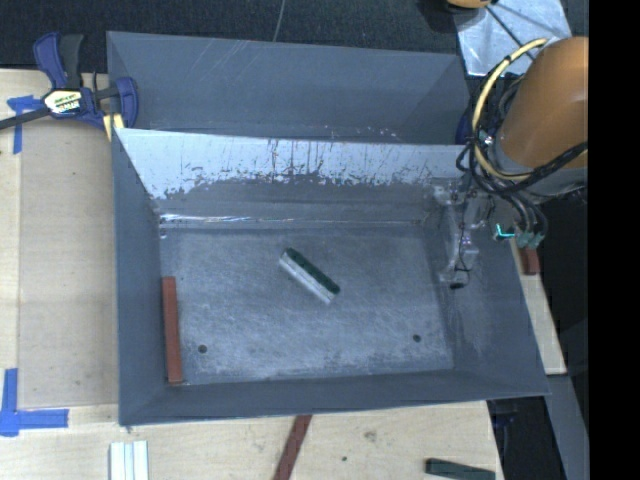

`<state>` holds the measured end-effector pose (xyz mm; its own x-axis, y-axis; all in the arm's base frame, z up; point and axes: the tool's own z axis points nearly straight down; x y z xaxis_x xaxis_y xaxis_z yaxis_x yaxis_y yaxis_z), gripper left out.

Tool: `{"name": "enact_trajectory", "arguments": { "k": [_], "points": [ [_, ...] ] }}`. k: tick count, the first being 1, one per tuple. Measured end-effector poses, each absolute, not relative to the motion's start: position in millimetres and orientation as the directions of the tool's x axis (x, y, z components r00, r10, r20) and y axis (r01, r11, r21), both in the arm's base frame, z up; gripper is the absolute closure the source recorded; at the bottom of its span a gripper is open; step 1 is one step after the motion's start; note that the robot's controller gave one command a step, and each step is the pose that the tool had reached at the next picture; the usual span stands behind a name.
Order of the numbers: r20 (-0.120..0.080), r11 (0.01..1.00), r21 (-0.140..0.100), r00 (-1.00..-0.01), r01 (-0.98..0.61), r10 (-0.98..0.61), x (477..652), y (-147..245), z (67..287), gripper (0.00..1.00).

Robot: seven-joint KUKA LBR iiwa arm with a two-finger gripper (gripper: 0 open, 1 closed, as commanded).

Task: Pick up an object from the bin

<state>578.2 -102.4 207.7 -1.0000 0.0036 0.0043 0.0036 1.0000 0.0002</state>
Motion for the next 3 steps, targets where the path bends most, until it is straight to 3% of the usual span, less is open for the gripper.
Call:
{"name": "enact_trajectory", "arguments": {
  "k": [1, 2, 3],
  "points": [
    [-0.004, 1.000, -0.001, -1.000, 0.001, 0.001, 579.8, -102, 213, 0.00],
    [-0.010, 0.999, 0.000, -0.999, 0.052, 0.052, 594.8, -65, 147, 0.00],
    [0.000, 0.946, 0.000, -0.946, 0.323, 0.323, 588.8, -28, 133, 0.00]
  ]
}}
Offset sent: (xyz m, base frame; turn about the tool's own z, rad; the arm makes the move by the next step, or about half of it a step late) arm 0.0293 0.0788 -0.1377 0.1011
